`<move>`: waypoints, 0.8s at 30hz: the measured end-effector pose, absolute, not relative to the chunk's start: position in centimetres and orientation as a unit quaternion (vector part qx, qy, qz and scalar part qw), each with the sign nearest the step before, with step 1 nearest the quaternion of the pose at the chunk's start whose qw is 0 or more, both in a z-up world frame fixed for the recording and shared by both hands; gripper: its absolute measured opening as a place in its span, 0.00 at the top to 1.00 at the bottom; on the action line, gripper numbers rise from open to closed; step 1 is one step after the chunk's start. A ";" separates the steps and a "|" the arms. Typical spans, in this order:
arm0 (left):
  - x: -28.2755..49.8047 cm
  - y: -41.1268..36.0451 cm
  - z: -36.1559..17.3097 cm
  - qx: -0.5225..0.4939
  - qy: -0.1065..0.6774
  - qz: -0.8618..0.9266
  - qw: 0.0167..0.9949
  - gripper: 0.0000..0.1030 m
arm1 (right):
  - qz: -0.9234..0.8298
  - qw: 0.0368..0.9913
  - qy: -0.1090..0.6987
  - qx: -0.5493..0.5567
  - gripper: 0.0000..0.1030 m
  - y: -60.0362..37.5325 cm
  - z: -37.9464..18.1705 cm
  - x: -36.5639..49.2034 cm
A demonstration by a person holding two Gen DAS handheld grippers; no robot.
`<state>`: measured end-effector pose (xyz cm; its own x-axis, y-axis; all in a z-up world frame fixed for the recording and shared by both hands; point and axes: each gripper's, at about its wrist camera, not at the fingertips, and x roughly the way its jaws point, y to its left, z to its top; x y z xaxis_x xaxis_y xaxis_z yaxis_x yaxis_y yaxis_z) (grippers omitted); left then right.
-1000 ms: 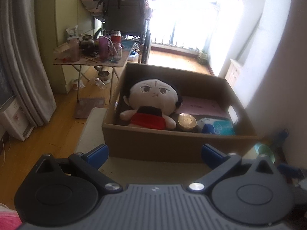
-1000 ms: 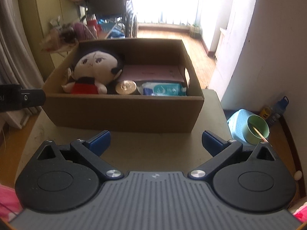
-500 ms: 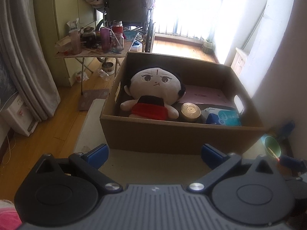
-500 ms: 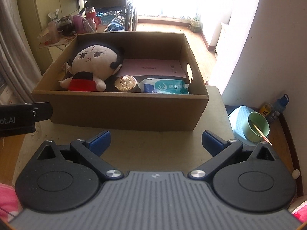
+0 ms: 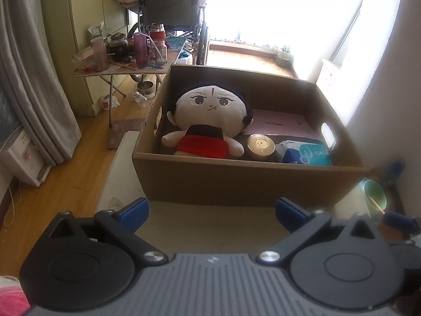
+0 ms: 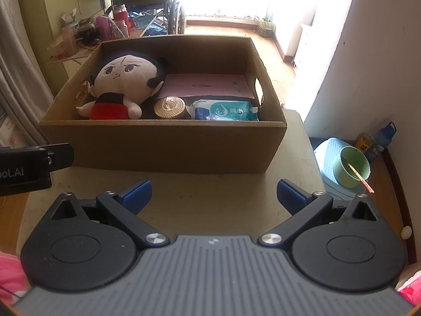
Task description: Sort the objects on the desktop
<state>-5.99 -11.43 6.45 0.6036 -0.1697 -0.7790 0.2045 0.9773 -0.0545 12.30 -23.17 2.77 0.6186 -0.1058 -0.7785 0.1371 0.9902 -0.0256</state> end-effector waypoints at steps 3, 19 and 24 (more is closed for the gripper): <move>-6.0 -11.4 6.4 0.021 0.433 -0.105 0.895 0.00 | -0.068 0.898 0.434 0.020 0.01 -23.2 2.6 12.4; -5.9 -11.5 6.1 0.023 0.437 -0.105 0.893 0.00 | -0.074 0.895 0.439 0.021 0.01 -23.5 2.2 12.8; -5.9 -11.5 6.0 0.024 0.438 -0.105 0.893 0.00 | -0.075 0.895 0.439 0.021 0.01 -23.5 2.2 12.8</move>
<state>-5.95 -11.54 6.02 0.5948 -0.1662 -0.7865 0.2090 0.9767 -0.0483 12.82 -23.50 2.15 0.6035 -0.1158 -0.7889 0.1520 0.9880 -0.0287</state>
